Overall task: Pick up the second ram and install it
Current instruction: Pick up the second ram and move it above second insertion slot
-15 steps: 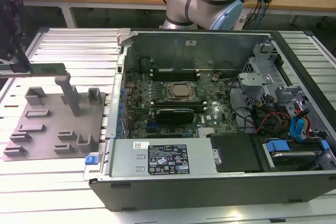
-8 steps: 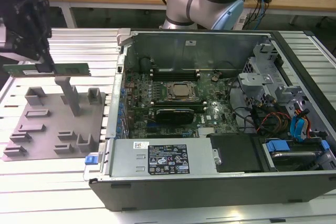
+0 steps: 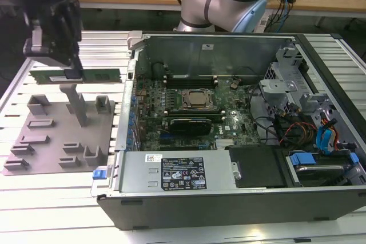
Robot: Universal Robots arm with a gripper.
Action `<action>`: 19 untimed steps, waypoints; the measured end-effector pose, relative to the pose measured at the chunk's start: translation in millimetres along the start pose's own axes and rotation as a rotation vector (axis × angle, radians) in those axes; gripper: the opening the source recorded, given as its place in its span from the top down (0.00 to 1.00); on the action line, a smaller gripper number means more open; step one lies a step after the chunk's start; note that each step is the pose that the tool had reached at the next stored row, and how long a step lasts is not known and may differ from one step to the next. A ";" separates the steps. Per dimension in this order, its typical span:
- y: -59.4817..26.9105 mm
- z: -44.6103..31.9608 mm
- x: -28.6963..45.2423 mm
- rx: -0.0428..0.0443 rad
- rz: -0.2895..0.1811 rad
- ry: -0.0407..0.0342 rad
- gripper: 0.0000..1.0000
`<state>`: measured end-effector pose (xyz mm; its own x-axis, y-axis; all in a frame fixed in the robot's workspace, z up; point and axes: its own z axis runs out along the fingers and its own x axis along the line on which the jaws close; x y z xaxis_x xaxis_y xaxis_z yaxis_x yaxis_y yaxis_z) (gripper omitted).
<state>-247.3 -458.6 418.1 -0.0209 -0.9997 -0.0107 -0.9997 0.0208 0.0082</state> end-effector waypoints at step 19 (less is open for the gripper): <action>-95.0 -0.5 -2.6 -0.0031 0.000 0.0000 0.89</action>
<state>-152.2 -458.0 417.9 -0.0209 -0.9997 -0.0107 -0.9997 0.0208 0.0113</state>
